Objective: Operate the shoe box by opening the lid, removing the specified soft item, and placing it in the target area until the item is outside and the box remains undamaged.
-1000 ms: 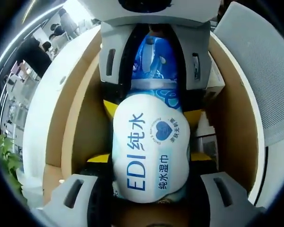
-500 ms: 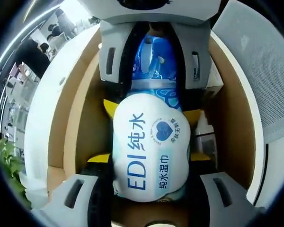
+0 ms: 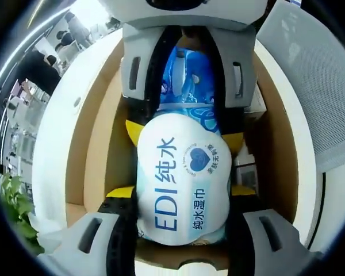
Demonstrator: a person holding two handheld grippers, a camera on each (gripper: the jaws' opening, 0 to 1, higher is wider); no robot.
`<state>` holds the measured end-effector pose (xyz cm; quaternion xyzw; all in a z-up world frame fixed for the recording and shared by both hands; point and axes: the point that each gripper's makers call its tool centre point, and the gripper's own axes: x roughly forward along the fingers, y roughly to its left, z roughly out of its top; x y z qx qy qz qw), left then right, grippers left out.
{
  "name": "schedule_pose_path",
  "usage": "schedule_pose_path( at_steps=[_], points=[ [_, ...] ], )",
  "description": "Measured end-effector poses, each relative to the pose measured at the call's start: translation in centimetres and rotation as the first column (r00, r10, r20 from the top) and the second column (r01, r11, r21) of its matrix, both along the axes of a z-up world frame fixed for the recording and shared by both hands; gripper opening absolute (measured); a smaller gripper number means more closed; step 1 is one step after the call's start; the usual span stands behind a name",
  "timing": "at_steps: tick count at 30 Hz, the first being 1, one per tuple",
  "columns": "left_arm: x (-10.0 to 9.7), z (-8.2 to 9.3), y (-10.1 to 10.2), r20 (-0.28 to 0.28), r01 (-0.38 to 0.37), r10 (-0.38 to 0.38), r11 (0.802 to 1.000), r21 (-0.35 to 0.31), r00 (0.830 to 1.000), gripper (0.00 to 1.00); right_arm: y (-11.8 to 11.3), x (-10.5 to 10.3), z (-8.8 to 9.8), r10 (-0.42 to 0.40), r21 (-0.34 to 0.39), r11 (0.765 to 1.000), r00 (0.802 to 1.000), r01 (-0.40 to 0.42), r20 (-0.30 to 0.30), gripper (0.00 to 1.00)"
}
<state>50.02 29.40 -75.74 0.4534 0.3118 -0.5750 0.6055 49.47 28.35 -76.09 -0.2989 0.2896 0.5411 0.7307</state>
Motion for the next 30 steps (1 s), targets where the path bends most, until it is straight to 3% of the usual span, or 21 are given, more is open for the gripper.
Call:
schedule_pose_path(
  at_steps=[30],
  points=[
    [-1.7, 5.1, 0.3, 0.022, -0.023, 0.023, 1.000, -0.002, 0.999, 0.60, 0.3, -1.7, 5.2, 0.030, 0.030, 0.999, 0.999, -0.031, 0.030, 0.46]
  ],
)
